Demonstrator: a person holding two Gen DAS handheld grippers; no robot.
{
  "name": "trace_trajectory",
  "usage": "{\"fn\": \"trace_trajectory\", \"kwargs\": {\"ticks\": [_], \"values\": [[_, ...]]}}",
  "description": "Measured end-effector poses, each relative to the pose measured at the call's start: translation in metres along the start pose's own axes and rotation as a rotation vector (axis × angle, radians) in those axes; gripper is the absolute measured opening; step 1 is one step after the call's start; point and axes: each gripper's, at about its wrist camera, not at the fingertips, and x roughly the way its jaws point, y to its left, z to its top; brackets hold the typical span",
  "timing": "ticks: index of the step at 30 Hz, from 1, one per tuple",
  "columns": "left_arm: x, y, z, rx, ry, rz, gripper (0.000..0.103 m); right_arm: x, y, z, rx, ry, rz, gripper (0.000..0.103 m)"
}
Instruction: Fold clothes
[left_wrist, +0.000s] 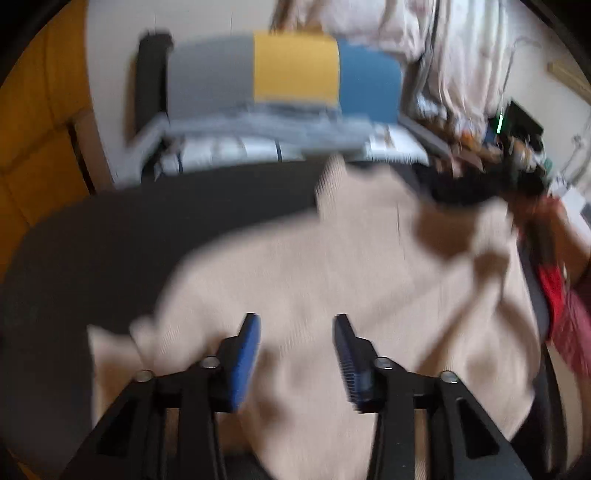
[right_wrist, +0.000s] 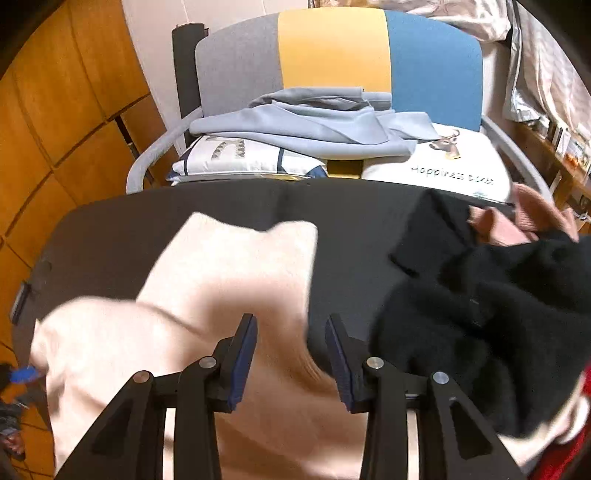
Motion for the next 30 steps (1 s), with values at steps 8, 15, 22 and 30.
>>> {"fn": "trace_trajectory", "kwargs": {"ticks": [8, 15, 22, 30], "values": [[0.127, -0.015, 0.116, -0.079, 0.007, -0.037, 0.095, 0.057, -0.016, 0.008, 0.118, 0.126, -0.050, 0.039], [0.234, -0.039, 0.116, -0.118, 0.211, -0.062, 0.095, 0.056, -0.003, -0.010, -0.022, 0.079, -0.071, 0.049], [0.209, -0.062, 0.092, 0.033, 0.082, -0.097, 0.014, 0.060, 0.033, -0.017, -0.157, 0.073, -0.041, 0.010], [0.169, -0.011, 0.132, 0.026, -0.013, -0.027, 0.013, 0.046, 0.073, 0.021, -0.162, -0.044, -0.004, 0.009]]}}
